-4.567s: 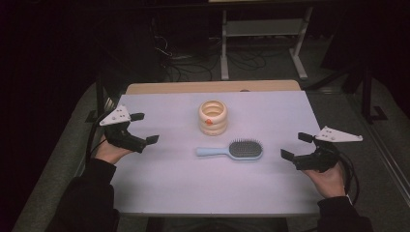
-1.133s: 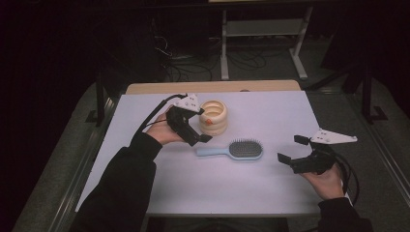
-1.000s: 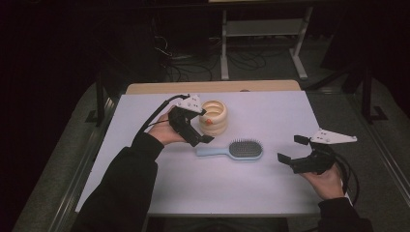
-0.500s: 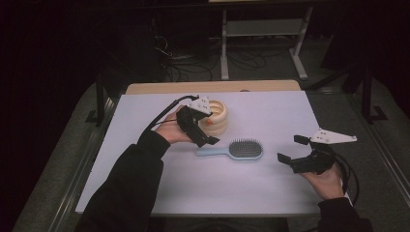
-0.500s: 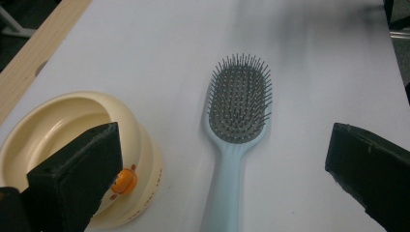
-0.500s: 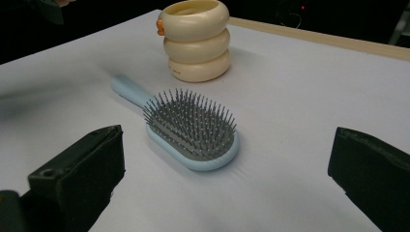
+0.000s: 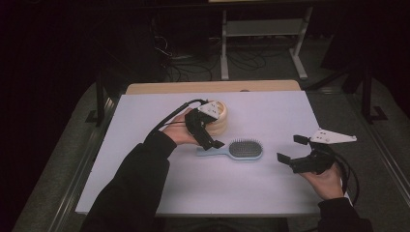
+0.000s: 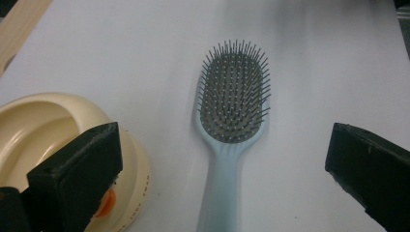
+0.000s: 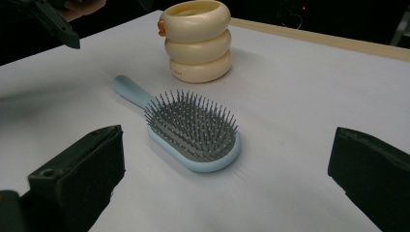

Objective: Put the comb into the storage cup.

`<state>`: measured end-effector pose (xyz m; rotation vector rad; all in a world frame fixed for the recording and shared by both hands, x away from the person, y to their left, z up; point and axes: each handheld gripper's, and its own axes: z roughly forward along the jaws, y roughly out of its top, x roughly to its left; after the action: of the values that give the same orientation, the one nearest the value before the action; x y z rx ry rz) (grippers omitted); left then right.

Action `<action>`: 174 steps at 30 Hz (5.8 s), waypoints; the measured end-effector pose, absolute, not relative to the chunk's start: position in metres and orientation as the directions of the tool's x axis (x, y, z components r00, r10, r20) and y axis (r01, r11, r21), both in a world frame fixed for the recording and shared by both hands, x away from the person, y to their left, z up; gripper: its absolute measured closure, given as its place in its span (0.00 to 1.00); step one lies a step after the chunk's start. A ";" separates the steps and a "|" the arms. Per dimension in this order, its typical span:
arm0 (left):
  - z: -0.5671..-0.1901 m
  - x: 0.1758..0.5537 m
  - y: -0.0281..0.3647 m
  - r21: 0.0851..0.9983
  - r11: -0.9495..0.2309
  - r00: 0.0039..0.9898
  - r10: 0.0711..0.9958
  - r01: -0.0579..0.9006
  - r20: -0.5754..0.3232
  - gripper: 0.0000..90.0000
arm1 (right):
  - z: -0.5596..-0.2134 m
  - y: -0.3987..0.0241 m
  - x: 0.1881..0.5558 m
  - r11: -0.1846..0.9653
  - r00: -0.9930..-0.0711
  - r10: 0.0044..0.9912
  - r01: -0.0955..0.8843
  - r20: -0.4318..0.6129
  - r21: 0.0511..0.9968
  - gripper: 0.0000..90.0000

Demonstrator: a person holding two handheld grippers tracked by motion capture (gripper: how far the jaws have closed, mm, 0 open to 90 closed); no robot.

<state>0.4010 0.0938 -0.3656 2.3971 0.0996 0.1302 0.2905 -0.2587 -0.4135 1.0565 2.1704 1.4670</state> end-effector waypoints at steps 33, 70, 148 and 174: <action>-0.402 0.394 0.064 0.520 -0.853 0.998 0.004 -0.032 0.068 0.00 | -0.413 -0.258 0.290 0.202 -0.685 0.715 0.395 0.141 0.896 0.00; -0.432 0.402 0.057 0.467 -0.884 0.998 0.006 -0.021 0.056 0.42 | -0.414 -0.255 0.291 0.234 -0.693 0.711 0.393 0.119 0.889 0.00; -0.391 0.400 0.079 0.479 -0.877 0.994 0.019 -0.034 0.105 0.78 | -0.415 -0.254 0.292 0.232 -0.689 0.714 0.402 0.126 0.885 0.00; -0.341 0.392 0.099 0.543 -0.839 0.986 0.055 -0.039 0.156 0.78 | -0.416 -0.253 0.293 0.236 -0.690 0.713 0.404 0.125 0.884 0.00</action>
<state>0.3916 0.0988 -0.3414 2.5567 0.0107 0.2217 0.2928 -0.2525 -0.4157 1.0387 2.2094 1.4347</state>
